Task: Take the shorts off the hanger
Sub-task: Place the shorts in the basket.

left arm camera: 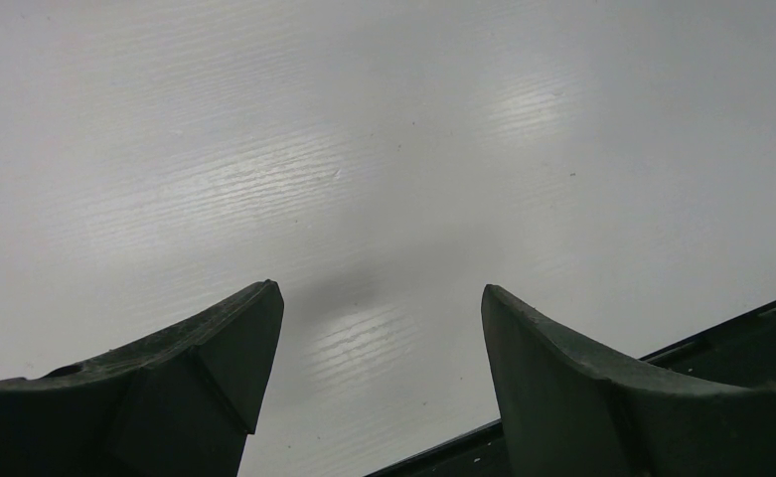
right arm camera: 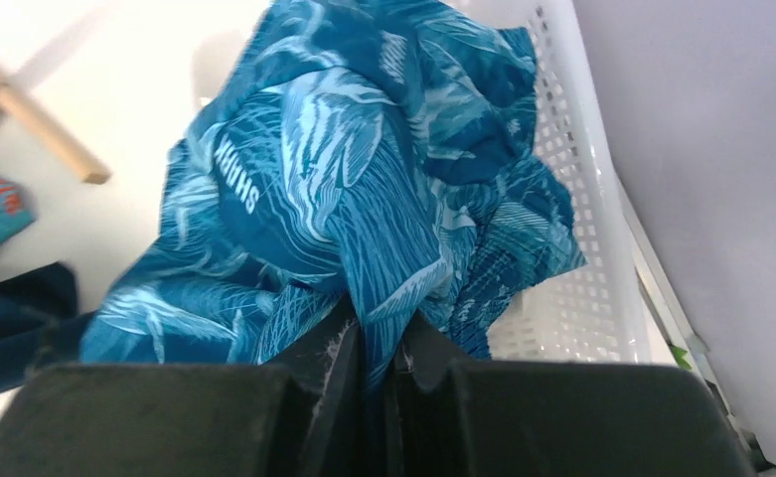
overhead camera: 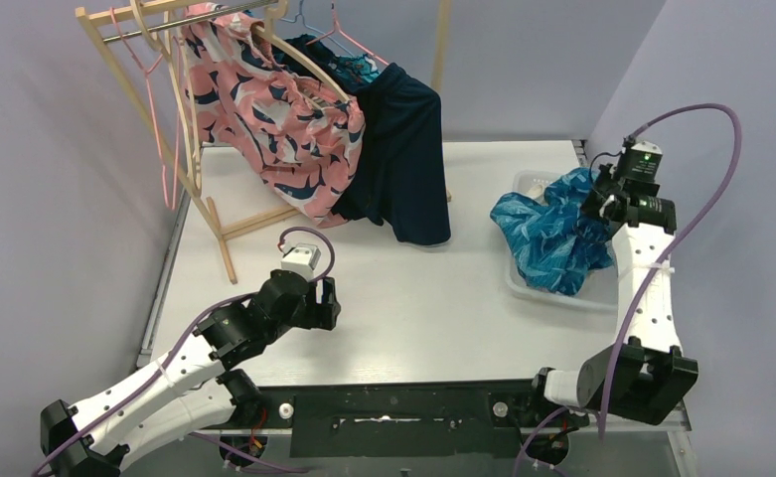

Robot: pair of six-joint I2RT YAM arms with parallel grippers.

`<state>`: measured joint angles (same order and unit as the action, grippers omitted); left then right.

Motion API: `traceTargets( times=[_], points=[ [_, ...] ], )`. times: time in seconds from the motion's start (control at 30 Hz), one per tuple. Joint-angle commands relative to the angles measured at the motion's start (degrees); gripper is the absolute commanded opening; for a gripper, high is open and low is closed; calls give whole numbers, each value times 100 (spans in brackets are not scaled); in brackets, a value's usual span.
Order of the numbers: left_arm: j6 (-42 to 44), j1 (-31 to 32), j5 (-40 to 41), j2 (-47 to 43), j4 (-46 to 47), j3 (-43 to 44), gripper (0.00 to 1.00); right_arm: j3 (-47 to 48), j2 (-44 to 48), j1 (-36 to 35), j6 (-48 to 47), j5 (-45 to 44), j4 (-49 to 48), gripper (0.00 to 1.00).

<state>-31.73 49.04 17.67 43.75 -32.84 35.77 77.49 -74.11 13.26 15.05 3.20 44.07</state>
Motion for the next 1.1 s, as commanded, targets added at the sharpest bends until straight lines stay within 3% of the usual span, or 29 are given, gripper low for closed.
traceTargets(
  times=[0.0,0.1,0.17,0.23,0.33,0.53,0.83,0.93,1.0,1.07],
  points=[
    [-28,29,63,-8,160,95,73,-219,-626,174,-212,-246,-216,5],
    [-17,35,42,11,164,97,73,-602,-1171,201,-63,-396,-307,14],
    [-18,34,46,-2,155,97,73,-744,-1523,196,46,-317,-336,26],
    [-18,40,62,-14,155,104,73,-732,-1694,182,96,-450,-284,45],
    [-23,38,78,-64,144,97,73,-427,-1414,182,95,-781,31,64],
    [-10,40,55,-24,164,102,73,515,-464,-405,-360,-169,695,70],
    [18,43,34,133,154,154,73,-359,-599,-2319,-212,-128,110,72],
    [34,27,66,106,182,149,73,-251,-953,-2787,-576,-671,268,74],
    [27,28,85,108,151,164,73,-150,-1189,-2986,-780,-1534,356,74],
    [26,38,94,100,147,163,73,-85,-1405,-3058,-940,-2139,375,68]
  ],
)
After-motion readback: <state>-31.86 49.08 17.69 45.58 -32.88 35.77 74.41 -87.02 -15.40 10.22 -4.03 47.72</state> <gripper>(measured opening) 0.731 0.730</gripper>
